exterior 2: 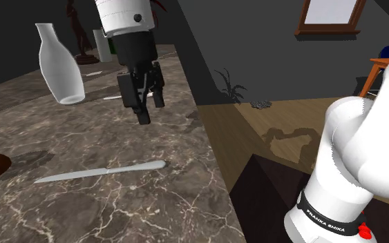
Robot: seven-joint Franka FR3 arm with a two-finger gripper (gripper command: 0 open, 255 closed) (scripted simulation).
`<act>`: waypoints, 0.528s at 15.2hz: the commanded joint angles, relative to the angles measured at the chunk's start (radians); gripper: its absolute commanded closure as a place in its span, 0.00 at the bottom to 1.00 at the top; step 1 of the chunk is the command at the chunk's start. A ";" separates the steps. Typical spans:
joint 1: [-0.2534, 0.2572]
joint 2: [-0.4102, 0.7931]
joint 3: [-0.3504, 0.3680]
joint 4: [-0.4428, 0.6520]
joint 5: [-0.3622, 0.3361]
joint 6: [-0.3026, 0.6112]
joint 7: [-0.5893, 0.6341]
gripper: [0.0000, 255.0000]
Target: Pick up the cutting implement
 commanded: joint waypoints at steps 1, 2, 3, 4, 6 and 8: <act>0.021 0.060 0.025 0.042 0.004 0.006 -0.004 0.00; 0.032 0.090 0.037 0.067 0.004 0.006 -0.005 0.00; 0.042 0.119 0.049 0.092 0.004 0.005 -0.006 0.00; 0.053 0.149 0.061 0.117 0.003 0.003 -0.007 0.00; 0.074 0.209 0.085 0.170 -0.001 -0.002 -0.008 0.00; 0.096 0.269 0.109 0.225 -0.007 -0.009 -0.008 0.00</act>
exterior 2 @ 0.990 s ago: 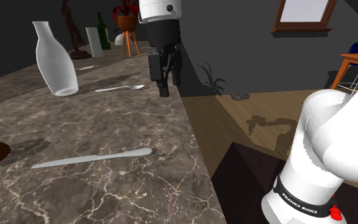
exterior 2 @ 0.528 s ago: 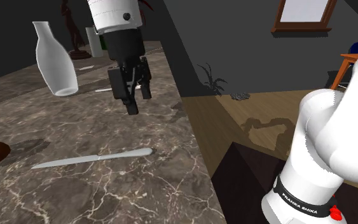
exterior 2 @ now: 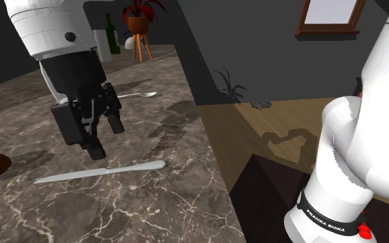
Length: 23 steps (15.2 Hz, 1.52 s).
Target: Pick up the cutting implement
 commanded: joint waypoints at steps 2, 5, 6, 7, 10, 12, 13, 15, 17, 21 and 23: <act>0.017 0.042 0.017 0.022 -0.004 0.011 -0.002 0.00; 0.018 0.050 0.018 -0.010 -0.005 0.050 -0.003 0.00; 0.018 0.053 0.018 -0.020 -0.006 0.063 -0.004 0.00; 0.018 0.056 0.018 -0.030 -0.006 0.076 -0.004 0.00; 0.019 0.061 0.019 -0.045 -0.007 0.097 -0.005 0.00; 0.019 0.060 0.019 -0.044 -0.007 0.095 -0.004 1.00; 0.019 0.059 0.019 -0.045 -0.007 0.095 -0.005 1.00; 0.019 0.058 0.019 -0.047 -0.006 0.096 -0.004 1.00; 0.020 0.061 0.020 -0.042 -0.007 0.093 -0.002 1.00; 0.019 0.058 0.018 -0.035 -0.007 0.084 -0.004 1.00; 0.018 0.051 0.018 -0.016 -0.005 0.058 -0.004 1.00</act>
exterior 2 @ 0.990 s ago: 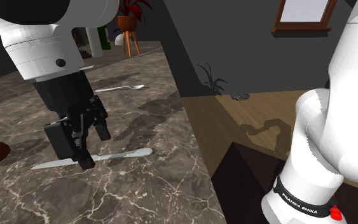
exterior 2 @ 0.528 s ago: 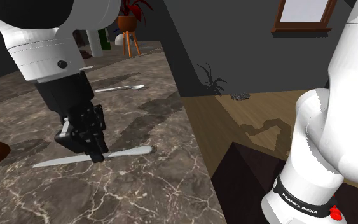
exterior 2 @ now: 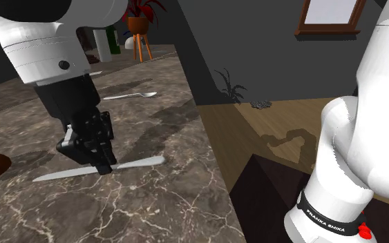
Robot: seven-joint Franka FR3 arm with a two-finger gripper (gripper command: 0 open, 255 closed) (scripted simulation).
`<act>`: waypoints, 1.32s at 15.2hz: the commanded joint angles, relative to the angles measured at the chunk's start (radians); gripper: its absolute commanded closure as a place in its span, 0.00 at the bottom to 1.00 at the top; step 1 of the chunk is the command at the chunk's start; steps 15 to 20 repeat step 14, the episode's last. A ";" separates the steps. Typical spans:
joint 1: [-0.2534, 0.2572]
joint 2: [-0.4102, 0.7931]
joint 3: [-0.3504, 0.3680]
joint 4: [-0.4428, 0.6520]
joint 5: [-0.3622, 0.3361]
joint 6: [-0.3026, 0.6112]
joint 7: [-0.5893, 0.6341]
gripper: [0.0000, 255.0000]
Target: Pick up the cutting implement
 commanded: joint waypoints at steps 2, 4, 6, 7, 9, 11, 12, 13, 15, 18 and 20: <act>-0.001 -0.010 0.000 0.025 0.003 -0.036 0.001 1.00; -0.001 -0.015 -0.001 0.046 0.003 -0.062 0.002 1.00; -0.001 -0.019 -0.001 0.068 0.004 -0.088 0.003 1.00; -0.002 -0.021 -0.001 0.080 0.004 -0.101 0.004 1.00; -0.002 -0.023 -0.001 0.104 0.005 -0.127 0.006 1.00; -0.002 -0.025 -0.002 0.128 0.005 -0.154 0.007 1.00; -0.002 -0.026 -0.002 0.141 0.005 -0.167 0.008 1.00; -0.002 -0.026 -0.002 0.143 0.005 -0.169 0.008 1.00; -0.002 -0.026 -0.002 0.143 0.005 -0.169 0.008 1.00; -0.002 -0.026 -0.002 0.143 0.005 -0.169 0.008 1.00; -0.002 -0.026 -0.002 0.143 0.005 -0.169 0.008 1.00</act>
